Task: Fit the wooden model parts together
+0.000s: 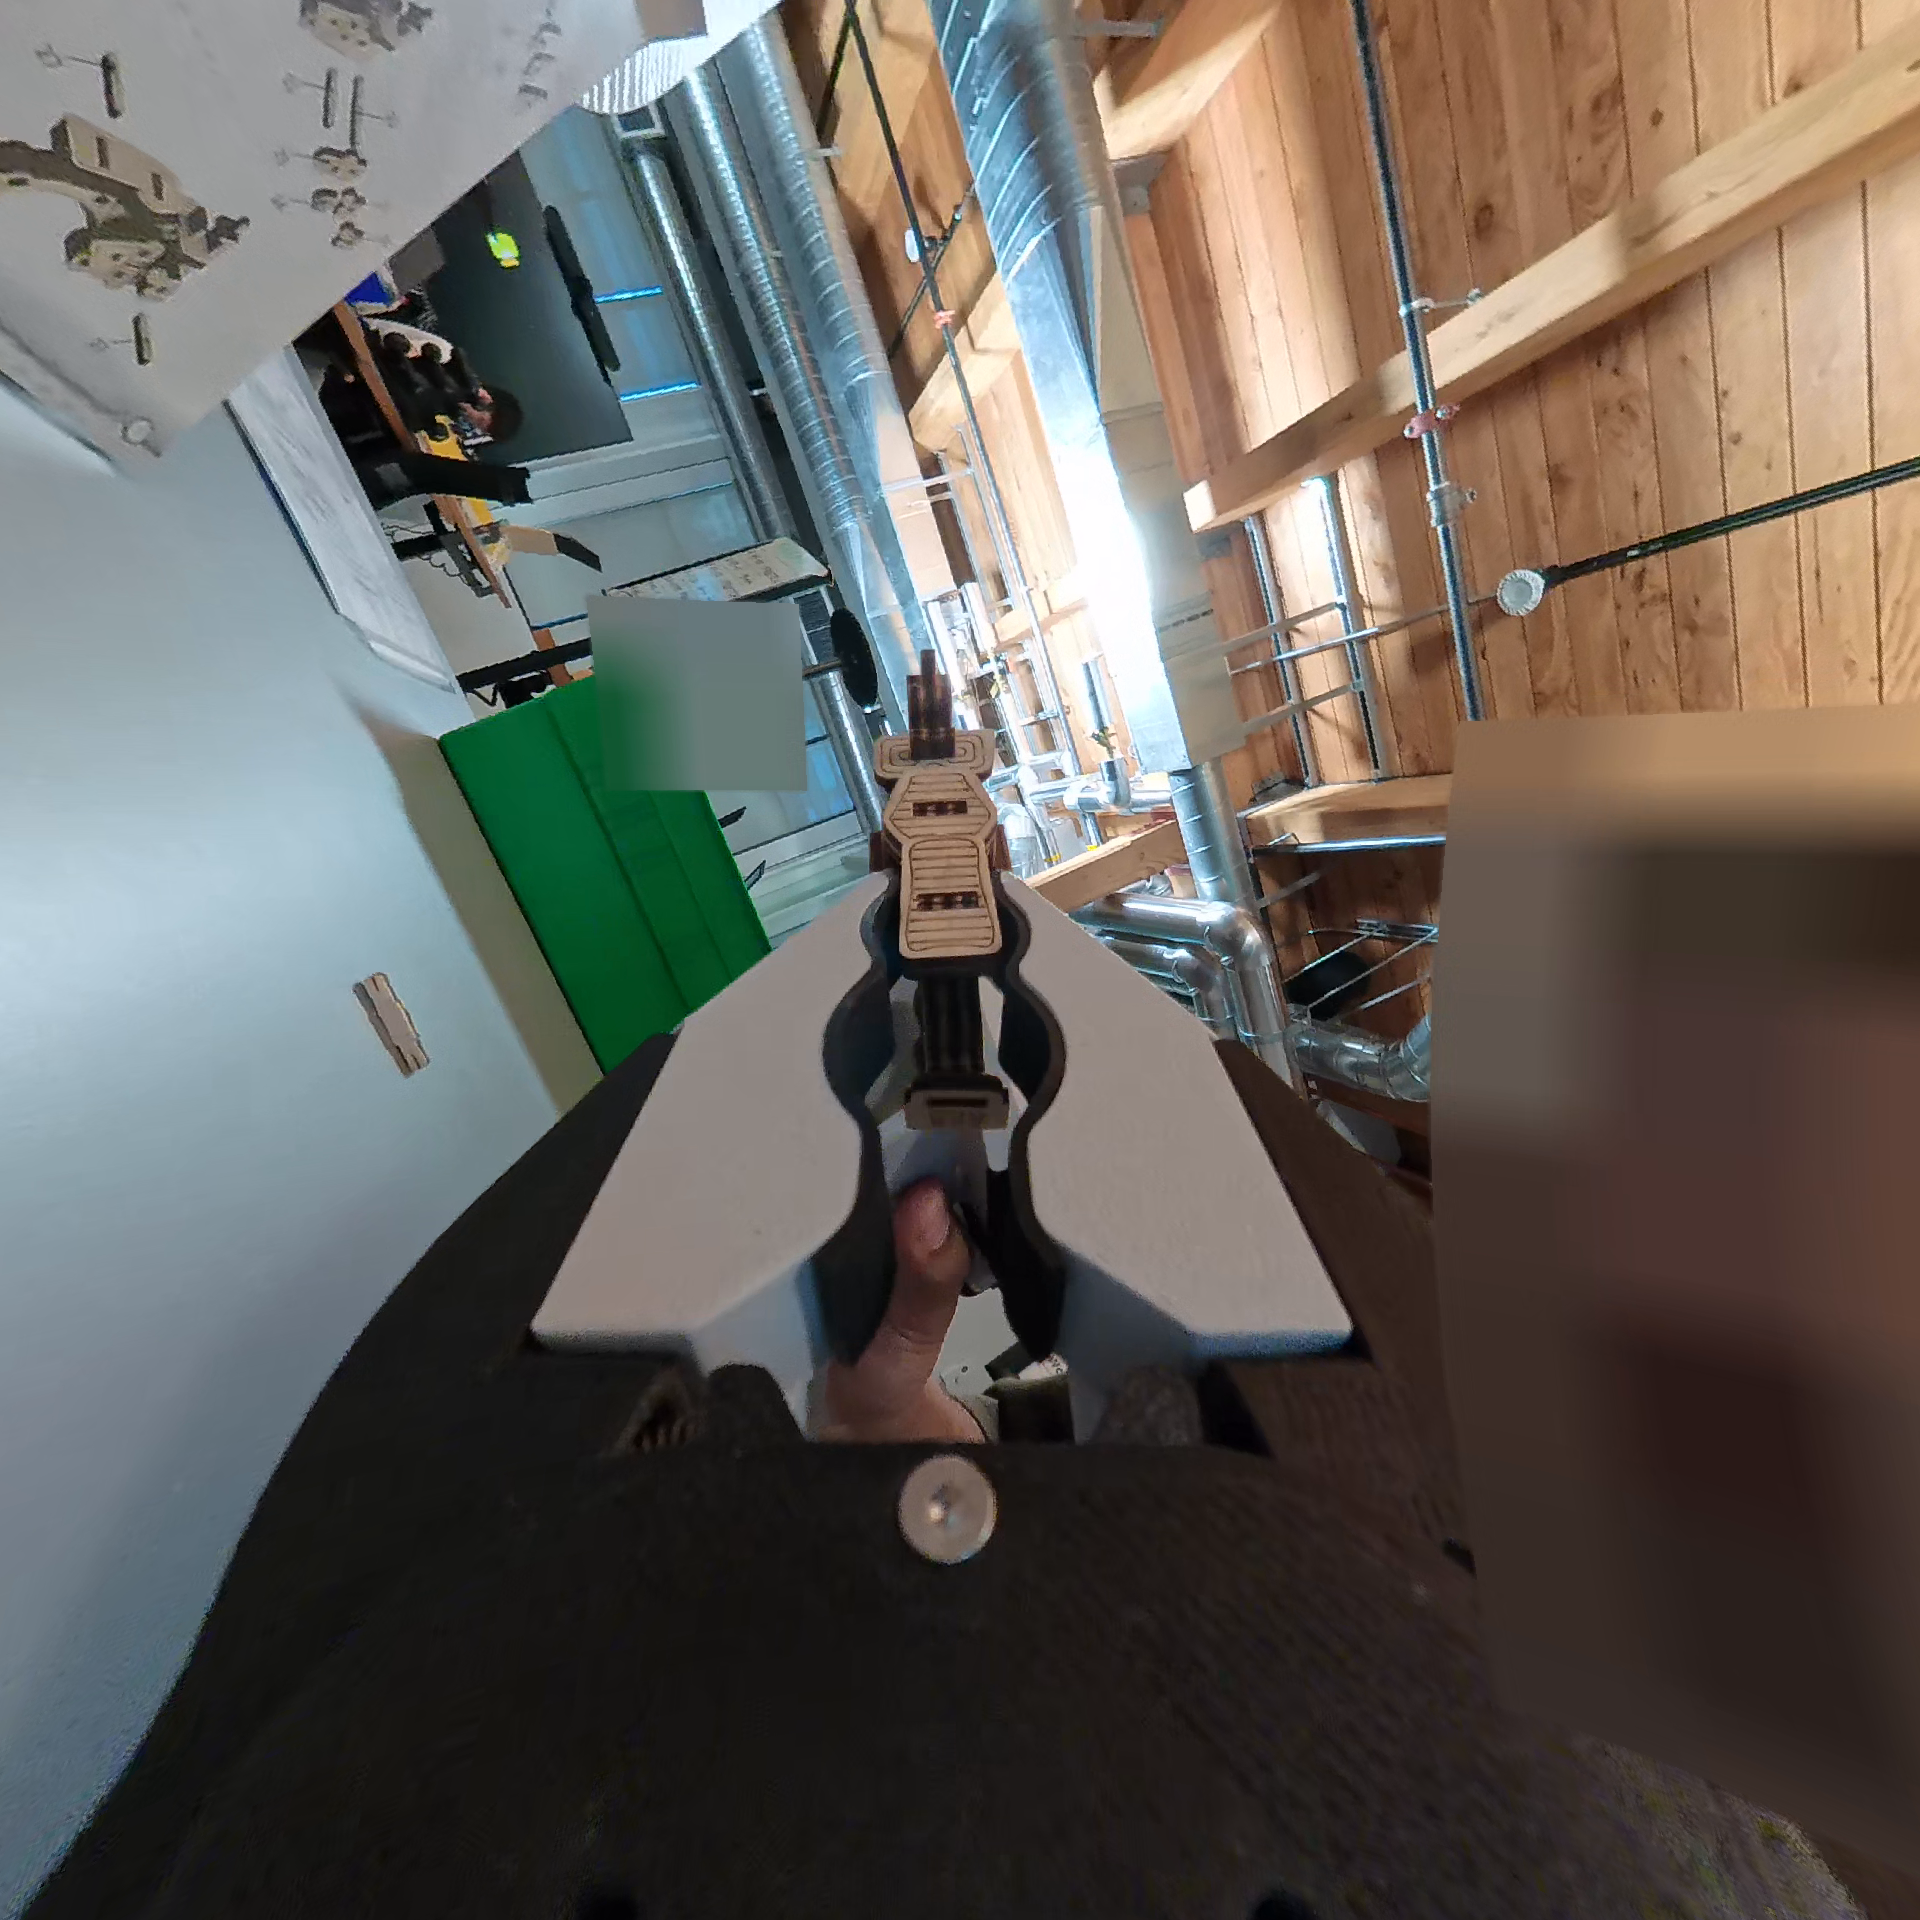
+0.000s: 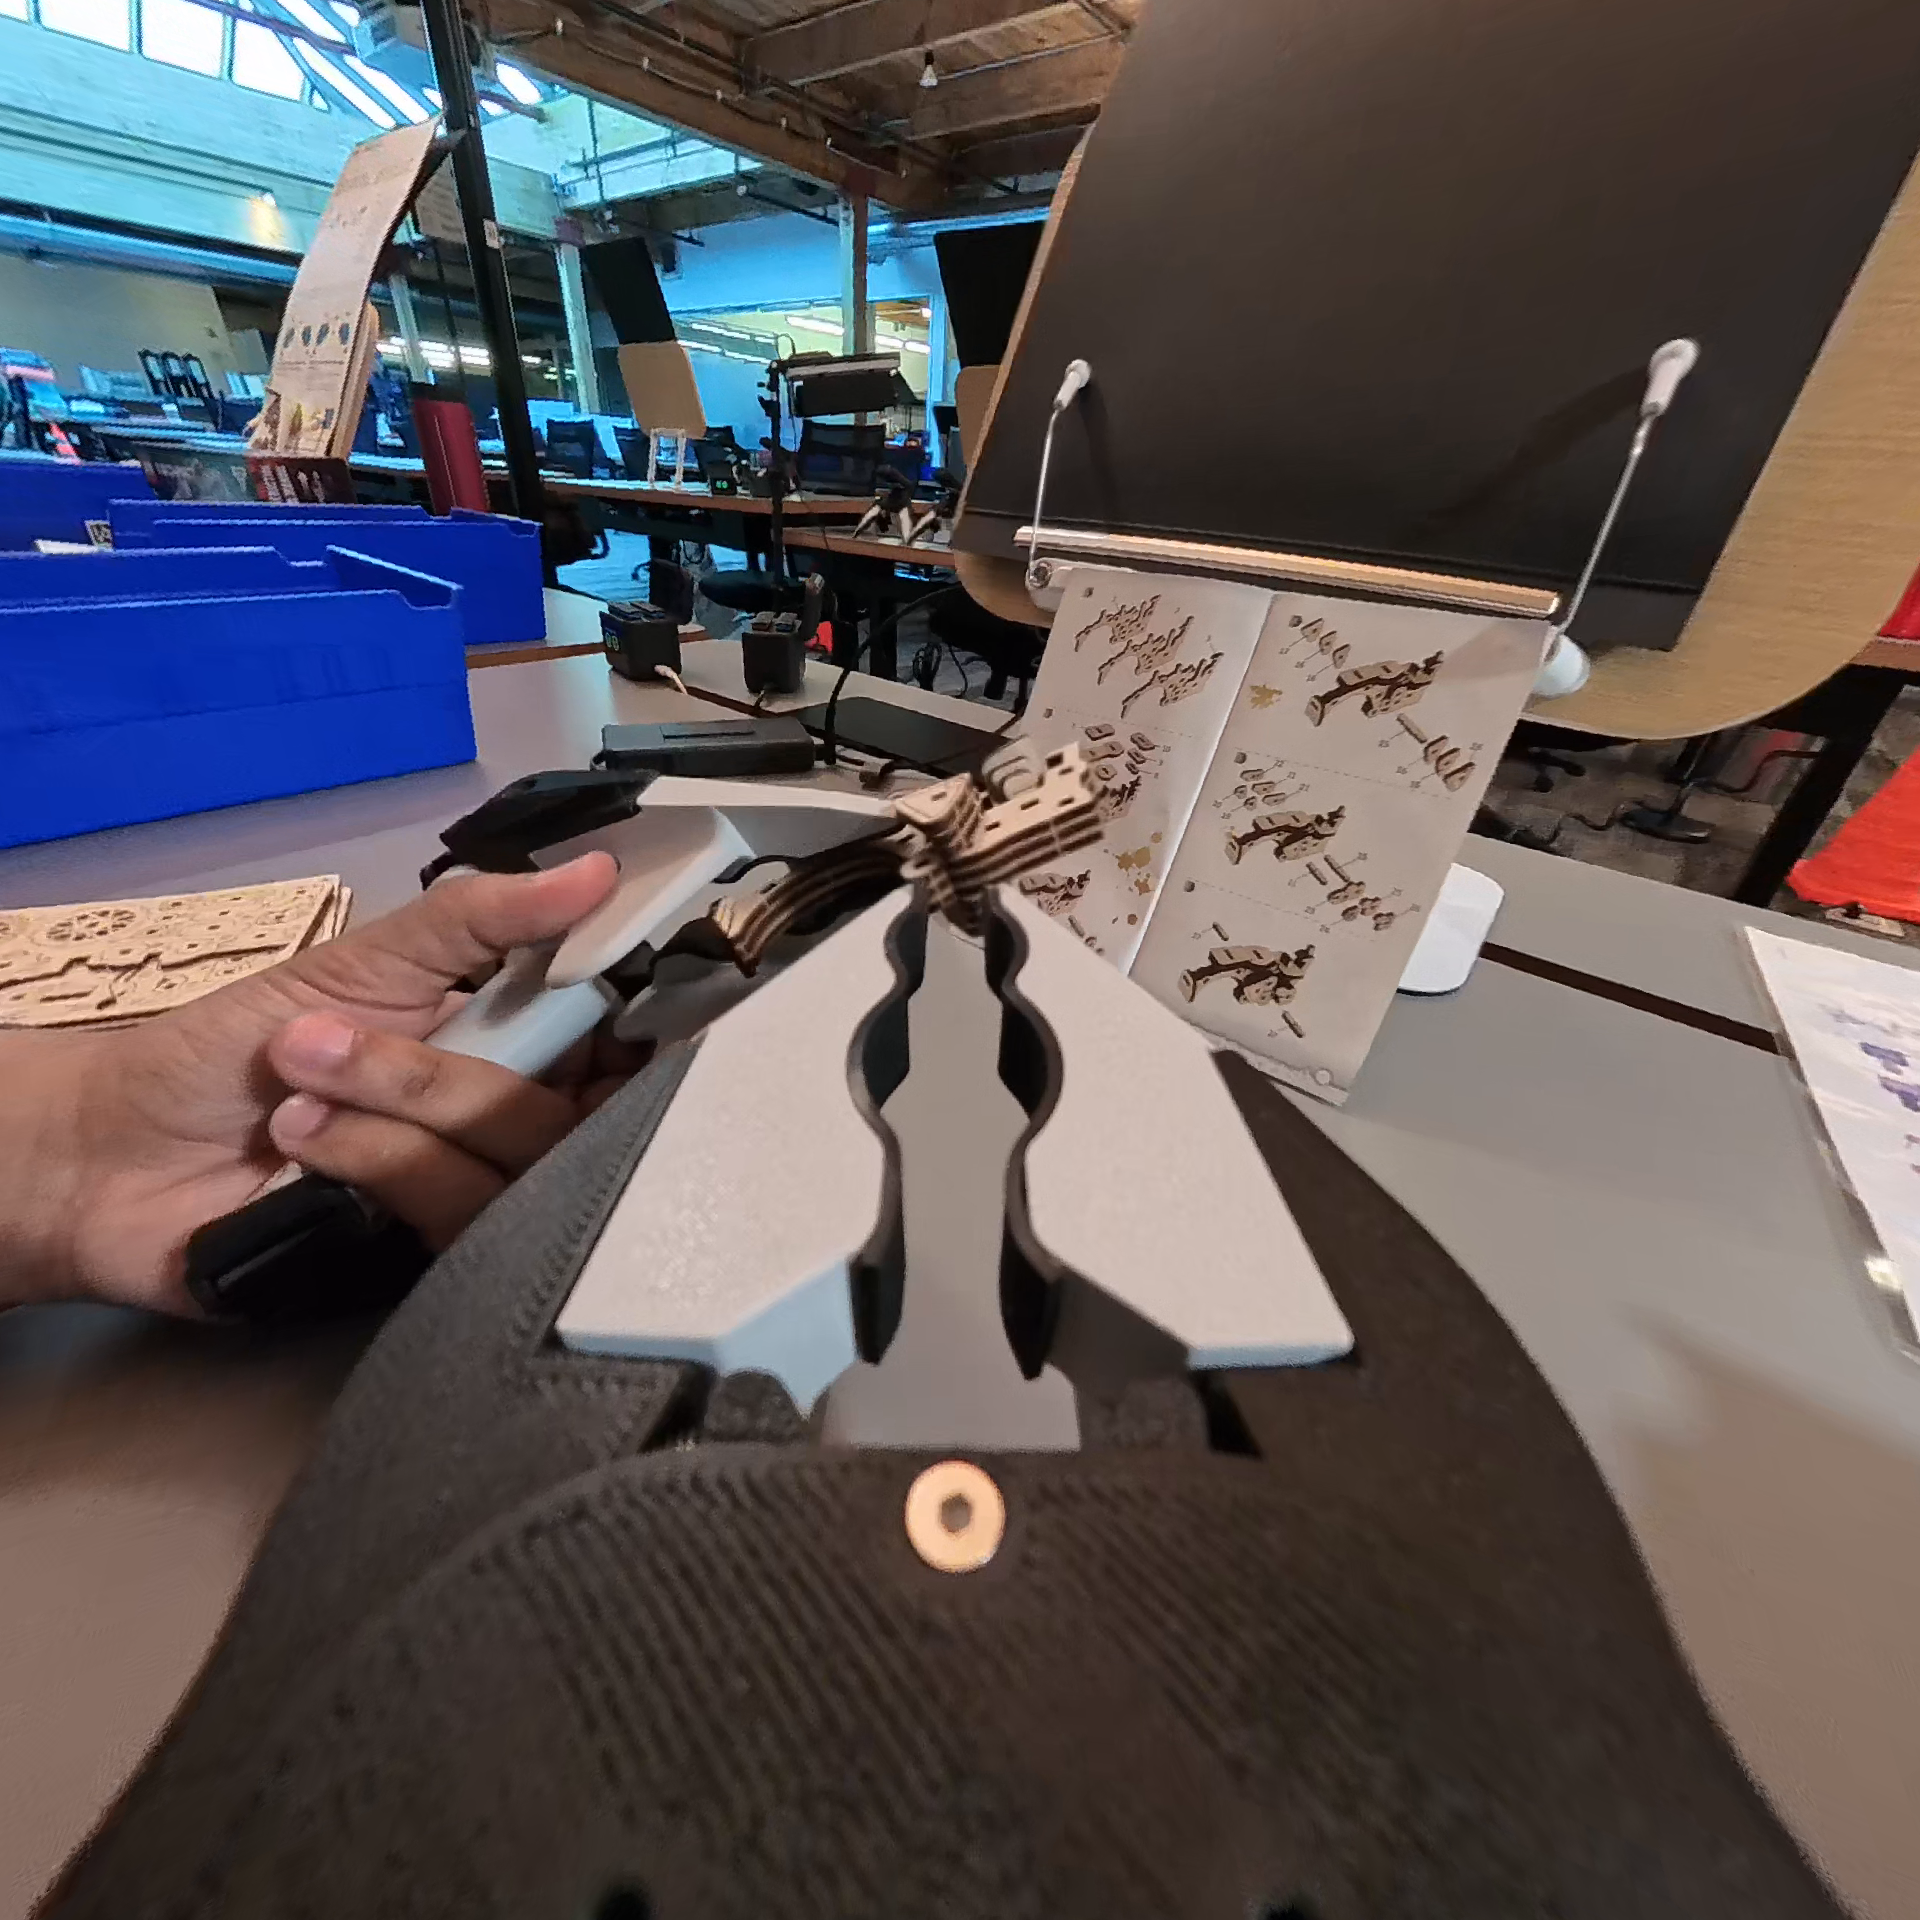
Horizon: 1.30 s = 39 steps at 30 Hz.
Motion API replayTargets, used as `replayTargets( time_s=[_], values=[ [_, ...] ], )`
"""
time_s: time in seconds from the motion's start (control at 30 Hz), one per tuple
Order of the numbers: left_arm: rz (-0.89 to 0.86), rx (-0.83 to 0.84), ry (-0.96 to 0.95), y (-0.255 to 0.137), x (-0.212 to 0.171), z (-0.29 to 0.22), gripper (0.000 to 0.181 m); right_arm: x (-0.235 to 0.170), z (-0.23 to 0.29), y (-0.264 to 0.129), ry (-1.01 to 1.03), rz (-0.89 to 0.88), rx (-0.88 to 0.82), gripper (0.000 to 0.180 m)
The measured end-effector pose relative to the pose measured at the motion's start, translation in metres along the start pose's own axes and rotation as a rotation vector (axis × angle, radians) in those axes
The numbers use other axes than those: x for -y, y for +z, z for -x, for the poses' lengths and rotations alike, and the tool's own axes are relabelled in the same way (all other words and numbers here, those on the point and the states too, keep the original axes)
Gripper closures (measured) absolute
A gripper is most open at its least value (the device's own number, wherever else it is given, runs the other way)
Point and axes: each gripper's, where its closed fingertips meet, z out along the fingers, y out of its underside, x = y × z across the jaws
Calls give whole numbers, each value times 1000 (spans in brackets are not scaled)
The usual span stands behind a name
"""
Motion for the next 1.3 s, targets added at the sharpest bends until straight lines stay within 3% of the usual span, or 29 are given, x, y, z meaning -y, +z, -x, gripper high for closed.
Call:
replayTargets(
  time_s=[0.3, 0.5, 0.63, 1.1, 1.3],
  values=[
    [-34, 52, -30, -1, 6, 9, 168, 3, -17, -3, 186, -29, -12, 168],
    [-45, 69, -38, -1, 8, 12, 168, -9, -38, -4, 625, -47, 7, 160],
    [-44, 67, -36, -1, 7, 11, 168, -22, -46, -5, 881, -43, 80, 167],
    [-35, 61, -36, 2, 7, 9, 168, -20, -20, 0, 694, 64, 125, 167],
    [-29, 51, -21, 3, 5, 6, 168, -16, -10, 0, 273, 124, 70, 167]
  ],
)
